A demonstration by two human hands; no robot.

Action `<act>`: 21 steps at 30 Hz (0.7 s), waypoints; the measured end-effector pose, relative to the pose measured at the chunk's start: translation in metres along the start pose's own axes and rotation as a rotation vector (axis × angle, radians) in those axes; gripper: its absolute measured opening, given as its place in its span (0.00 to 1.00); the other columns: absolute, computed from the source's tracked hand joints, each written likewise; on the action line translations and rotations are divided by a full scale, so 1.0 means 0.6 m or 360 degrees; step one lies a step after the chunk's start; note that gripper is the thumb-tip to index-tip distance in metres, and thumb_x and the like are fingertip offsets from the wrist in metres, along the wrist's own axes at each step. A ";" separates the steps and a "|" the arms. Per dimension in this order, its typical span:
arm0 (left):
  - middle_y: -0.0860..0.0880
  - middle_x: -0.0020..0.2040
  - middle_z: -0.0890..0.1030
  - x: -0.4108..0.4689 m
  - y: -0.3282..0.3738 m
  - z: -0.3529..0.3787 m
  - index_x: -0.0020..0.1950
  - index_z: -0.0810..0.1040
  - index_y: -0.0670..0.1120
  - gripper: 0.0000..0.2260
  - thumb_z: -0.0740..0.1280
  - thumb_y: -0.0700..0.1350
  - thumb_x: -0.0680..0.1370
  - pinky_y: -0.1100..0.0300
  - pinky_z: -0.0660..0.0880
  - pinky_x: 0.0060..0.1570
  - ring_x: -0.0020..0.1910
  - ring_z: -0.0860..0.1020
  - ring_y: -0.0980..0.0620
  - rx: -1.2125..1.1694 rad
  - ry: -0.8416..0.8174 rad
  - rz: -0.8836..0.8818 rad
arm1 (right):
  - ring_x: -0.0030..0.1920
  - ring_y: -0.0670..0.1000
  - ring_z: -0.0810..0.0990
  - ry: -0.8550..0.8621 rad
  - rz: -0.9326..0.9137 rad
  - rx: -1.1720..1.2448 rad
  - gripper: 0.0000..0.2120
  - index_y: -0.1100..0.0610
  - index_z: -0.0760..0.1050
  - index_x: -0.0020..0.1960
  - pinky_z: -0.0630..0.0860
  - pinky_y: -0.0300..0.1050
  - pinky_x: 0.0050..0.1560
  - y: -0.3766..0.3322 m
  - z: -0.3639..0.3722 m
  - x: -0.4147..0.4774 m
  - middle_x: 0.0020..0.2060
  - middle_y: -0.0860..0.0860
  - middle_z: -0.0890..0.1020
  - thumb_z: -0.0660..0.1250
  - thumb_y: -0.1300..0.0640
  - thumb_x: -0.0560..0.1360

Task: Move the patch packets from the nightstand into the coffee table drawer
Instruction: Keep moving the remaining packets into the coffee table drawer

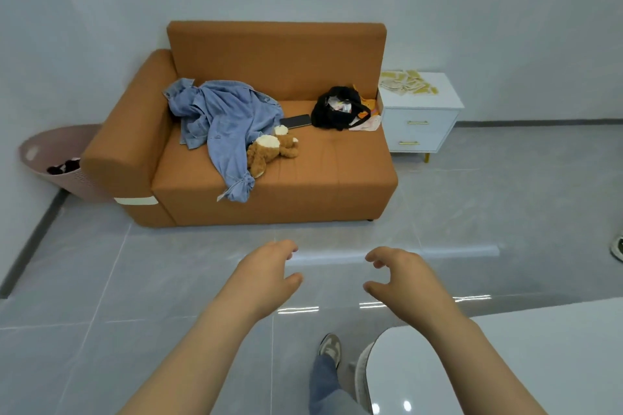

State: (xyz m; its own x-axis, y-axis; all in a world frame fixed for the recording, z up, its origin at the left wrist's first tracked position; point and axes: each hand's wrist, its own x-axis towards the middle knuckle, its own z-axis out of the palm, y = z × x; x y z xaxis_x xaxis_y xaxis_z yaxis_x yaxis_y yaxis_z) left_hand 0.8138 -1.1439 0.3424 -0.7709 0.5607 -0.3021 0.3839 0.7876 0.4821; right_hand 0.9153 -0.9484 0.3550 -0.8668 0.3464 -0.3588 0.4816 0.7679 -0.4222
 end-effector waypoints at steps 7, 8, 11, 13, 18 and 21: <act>0.53 0.64 0.73 0.184 0.074 -0.043 0.68 0.68 0.52 0.19 0.64 0.52 0.77 0.61 0.70 0.58 0.62 0.73 0.54 0.0007 -0.0022 0.0060 | 0.59 0.47 0.77 0.0074 0.0063 0.0040 0.22 0.49 0.71 0.67 0.72 0.38 0.56 0.051 -0.102 0.149 0.60 0.46 0.78 0.69 0.52 0.73; 0.53 0.64 0.73 0.206 0.084 -0.047 0.68 0.68 0.51 0.19 0.65 0.51 0.77 0.62 0.70 0.58 0.62 0.73 0.54 0.0009 -0.0018 0.0072 | 0.59 0.47 0.76 0.0073 0.0068 0.0037 0.22 0.49 0.71 0.67 0.72 0.38 0.56 0.057 -0.115 0.168 0.60 0.47 0.78 0.69 0.52 0.74; 0.52 0.64 0.73 0.266 0.106 -0.055 0.68 0.69 0.50 0.20 0.65 0.50 0.77 0.60 0.71 0.59 0.63 0.73 0.53 0.0009 -0.0054 0.0108 | 0.59 0.47 0.76 0.0077 0.0100 0.0027 0.22 0.50 0.71 0.67 0.72 0.39 0.57 0.073 -0.147 0.222 0.60 0.47 0.78 0.69 0.52 0.74; 0.52 0.65 0.73 0.306 0.116 -0.060 0.69 0.68 0.50 0.20 0.65 0.50 0.77 0.60 0.71 0.60 0.63 0.73 0.53 0.0022 -0.0093 0.0125 | 0.59 0.48 0.76 0.0089 0.0137 0.0046 0.22 0.49 0.72 0.66 0.72 0.40 0.56 0.082 -0.166 0.255 0.60 0.47 0.78 0.69 0.52 0.73; 0.53 0.65 0.73 0.434 0.129 -0.085 0.70 0.67 0.50 0.21 0.65 0.51 0.77 0.60 0.71 0.60 0.62 0.73 0.55 0.0039 -0.0129 0.0164 | 0.59 0.47 0.76 0.0105 0.0171 0.0047 0.21 0.49 0.72 0.66 0.70 0.37 0.55 0.096 -0.209 0.355 0.60 0.47 0.78 0.69 0.53 0.73; 0.53 0.64 0.74 0.521 0.138 -0.104 0.69 0.68 0.51 0.21 0.65 0.52 0.77 0.59 0.72 0.59 0.61 0.73 0.54 0.0043 -0.0145 0.0206 | 0.59 0.46 0.76 0.0158 0.0208 0.0044 0.20 0.50 0.73 0.64 0.70 0.36 0.54 0.099 -0.241 0.423 0.59 0.46 0.79 0.69 0.54 0.73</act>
State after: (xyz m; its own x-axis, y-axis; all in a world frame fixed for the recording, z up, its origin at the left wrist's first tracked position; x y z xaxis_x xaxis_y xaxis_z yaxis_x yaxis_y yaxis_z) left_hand 0.5728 -0.9196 0.3392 -0.6651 0.6779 -0.3131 0.4916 0.7131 0.4997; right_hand 0.7050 -0.7372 0.3593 -0.8044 0.4949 -0.3287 0.5932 0.6982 -0.4007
